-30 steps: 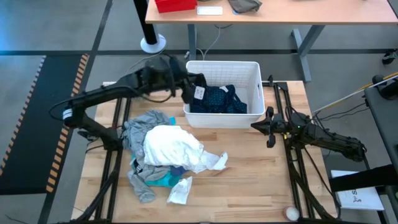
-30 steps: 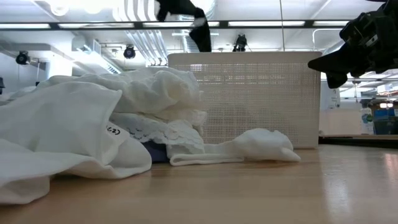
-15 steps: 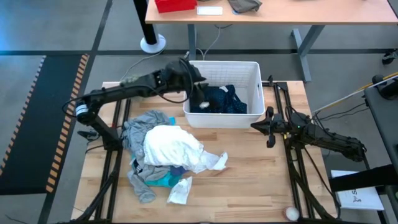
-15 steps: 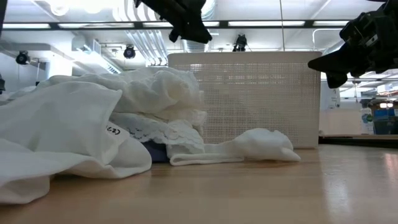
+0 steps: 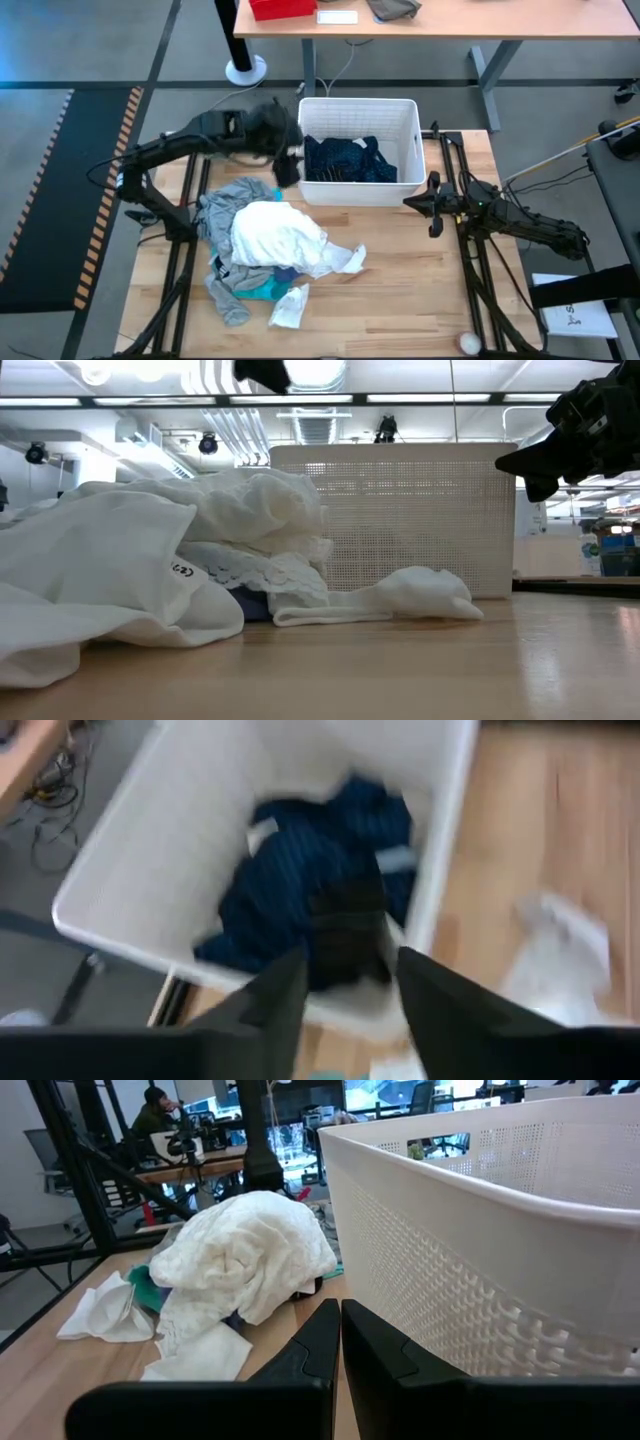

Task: Sort clothes
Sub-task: Put the gray socks into the white bin

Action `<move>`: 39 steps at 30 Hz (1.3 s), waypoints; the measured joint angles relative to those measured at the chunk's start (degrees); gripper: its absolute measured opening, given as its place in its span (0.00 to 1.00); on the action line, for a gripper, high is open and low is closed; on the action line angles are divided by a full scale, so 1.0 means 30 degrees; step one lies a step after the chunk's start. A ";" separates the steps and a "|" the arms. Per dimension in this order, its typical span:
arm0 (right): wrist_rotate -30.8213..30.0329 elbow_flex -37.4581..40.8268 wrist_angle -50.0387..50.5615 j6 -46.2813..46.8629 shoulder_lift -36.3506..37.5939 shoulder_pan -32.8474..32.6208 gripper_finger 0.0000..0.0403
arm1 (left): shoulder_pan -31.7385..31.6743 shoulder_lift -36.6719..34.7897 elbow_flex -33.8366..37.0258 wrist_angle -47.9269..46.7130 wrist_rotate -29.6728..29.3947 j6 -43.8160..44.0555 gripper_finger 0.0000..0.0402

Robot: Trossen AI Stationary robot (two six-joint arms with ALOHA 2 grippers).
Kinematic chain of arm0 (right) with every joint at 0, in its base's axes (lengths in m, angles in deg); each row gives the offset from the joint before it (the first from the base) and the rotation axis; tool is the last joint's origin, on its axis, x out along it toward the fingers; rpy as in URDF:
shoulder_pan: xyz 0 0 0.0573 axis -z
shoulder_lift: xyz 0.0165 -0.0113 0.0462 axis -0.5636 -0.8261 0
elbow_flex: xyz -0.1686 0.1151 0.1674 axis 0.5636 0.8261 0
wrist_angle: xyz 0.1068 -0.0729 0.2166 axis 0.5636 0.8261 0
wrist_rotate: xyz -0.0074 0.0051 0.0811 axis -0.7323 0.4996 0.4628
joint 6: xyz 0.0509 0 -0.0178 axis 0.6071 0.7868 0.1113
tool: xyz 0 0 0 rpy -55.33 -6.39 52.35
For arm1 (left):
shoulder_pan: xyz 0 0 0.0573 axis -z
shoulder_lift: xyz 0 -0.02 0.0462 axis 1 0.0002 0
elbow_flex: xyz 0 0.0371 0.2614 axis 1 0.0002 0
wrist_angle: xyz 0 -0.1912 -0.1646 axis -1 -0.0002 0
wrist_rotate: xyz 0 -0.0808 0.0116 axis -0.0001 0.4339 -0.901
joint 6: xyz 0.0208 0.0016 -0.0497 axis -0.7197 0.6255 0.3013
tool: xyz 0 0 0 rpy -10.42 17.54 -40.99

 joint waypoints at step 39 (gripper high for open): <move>0.0000 -0.0003 -0.0007 0.0000 0.0000 0.0003 0.00 | 1.8255 -0.2893 1.4153 -0.3633 0.2953 3.0898 0.12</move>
